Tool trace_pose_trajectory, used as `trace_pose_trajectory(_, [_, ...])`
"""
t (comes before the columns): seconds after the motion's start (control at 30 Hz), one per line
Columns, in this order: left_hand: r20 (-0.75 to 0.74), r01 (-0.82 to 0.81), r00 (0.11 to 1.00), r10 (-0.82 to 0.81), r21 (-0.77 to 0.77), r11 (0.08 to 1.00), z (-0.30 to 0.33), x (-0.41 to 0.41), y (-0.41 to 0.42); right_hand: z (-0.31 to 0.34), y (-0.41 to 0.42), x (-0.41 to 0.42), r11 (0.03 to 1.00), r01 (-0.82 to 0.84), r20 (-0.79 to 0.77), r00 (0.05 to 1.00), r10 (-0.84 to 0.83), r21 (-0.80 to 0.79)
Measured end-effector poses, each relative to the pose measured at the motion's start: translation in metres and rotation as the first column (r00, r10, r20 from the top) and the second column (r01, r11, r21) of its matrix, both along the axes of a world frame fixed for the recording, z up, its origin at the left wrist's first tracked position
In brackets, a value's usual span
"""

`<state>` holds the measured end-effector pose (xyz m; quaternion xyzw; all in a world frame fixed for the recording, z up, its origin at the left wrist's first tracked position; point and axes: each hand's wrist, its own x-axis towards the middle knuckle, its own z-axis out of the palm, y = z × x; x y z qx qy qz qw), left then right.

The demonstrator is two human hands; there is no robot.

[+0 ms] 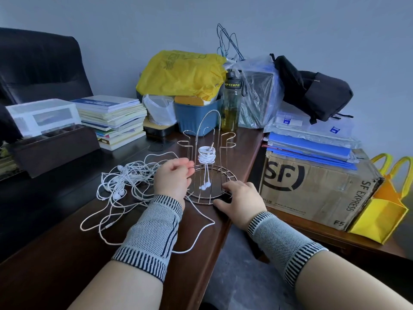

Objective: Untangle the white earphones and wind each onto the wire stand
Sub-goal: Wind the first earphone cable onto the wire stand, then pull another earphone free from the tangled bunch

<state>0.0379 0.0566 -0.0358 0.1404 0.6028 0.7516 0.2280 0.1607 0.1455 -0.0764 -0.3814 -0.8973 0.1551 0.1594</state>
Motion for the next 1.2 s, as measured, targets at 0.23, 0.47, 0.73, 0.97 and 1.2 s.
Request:
trace_pose_trajectory(0.23, [-0.505, -0.026, 0.845, -0.178, -0.371, 0.928, 0.001, -0.011, -0.006, 0.001, -0.005, -0.017, 0.989, 0.116, 0.078, 0.989, -0.123, 0.087])
trace_pose_trajectory(0.47, [-0.713, -0.199, 0.509, -0.483, -0.643, 0.739, -0.010, -0.032, -0.051, -0.004, -0.015, -0.031, 0.972, 0.102, 0.064, 0.991, -0.118, 0.211])
trace_pose_trajectory(0.73, [-0.699, -0.232, 0.409, -0.587, -0.702, 0.674, -0.027, -0.037, -0.061, -0.002, -0.015, -0.044, 0.973, -0.010, 0.045, 0.999, 0.000, 0.228])
trace_pose_trajectory(0.97, [-0.736, -0.253, 0.505, -0.450, -0.625, 0.738, -0.018, -0.062, -0.073, -0.002, -0.030, -0.066, 0.976, -0.041, 0.004, 0.999, 0.041, 0.214])
trace_pose_trajectory(1.2, [-0.696, -0.289, 0.656, -0.292, -0.589, 0.755, -0.010, -0.109, -0.091, -0.010, -0.029, -0.063, 0.956, -0.014, -0.200, 0.977, 0.075, 0.292])
